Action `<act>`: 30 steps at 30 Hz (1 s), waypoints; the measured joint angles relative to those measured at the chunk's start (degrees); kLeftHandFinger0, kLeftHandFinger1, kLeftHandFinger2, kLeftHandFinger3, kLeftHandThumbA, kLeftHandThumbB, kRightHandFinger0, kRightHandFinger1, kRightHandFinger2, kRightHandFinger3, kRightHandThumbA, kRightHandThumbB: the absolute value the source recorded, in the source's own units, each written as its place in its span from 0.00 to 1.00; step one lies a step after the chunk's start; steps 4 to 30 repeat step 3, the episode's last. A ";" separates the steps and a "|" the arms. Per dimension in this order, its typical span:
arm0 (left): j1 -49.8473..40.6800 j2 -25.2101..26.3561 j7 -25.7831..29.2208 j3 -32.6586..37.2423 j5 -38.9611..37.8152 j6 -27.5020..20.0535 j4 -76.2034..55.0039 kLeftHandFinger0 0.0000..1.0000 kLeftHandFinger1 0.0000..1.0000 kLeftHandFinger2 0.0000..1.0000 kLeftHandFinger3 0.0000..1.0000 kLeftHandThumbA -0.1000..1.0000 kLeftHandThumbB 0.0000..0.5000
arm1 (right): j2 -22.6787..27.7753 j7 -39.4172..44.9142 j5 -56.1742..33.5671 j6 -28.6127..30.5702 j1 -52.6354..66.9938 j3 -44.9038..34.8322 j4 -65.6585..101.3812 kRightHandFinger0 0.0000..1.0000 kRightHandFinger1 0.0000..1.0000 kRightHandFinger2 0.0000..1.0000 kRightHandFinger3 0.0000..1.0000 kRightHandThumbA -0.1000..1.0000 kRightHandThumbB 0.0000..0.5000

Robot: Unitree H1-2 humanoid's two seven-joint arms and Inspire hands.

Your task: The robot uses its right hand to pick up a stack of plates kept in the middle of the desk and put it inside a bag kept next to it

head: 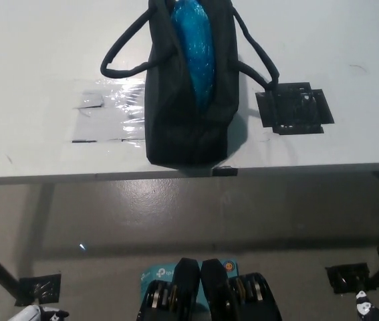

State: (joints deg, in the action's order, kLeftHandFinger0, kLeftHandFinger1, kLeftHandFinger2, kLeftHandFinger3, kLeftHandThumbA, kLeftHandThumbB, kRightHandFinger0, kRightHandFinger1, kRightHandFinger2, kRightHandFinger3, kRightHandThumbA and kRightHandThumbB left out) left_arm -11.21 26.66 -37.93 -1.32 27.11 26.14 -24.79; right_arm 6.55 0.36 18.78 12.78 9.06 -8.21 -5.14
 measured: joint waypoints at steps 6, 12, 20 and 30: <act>-0.06 0.01 0.00 0.00 0.06 0.01 -0.38 0.77 0.74 0.83 0.93 0.27 0.00 | 0.27 -0.46 0.47 0.00 -0.02 0.44 0.14 0.97 1.00 1.00 1.00 0.42 0.62; -0.06 0.01 0.00 0.00 0.06 0.01 -0.38 0.77 0.74 0.83 0.93 0.27 0.00 | 0.27 -0.46 0.47 0.00 -0.02 0.44 0.14 0.97 1.00 1.00 1.00 0.42 0.62; -0.06 0.01 0.00 0.00 0.06 0.01 -0.38 0.77 0.74 0.83 0.93 0.27 0.00 | 0.27 -0.46 0.47 0.00 -0.02 0.44 0.14 0.97 1.00 1.00 1.00 0.42 0.62; -0.06 0.01 0.00 0.00 0.06 0.01 -0.38 0.77 0.74 0.83 0.93 0.27 0.00 | 0.27 -0.46 0.47 0.00 -0.02 0.44 0.14 0.97 1.00 1.00 1.00 0.42 0.62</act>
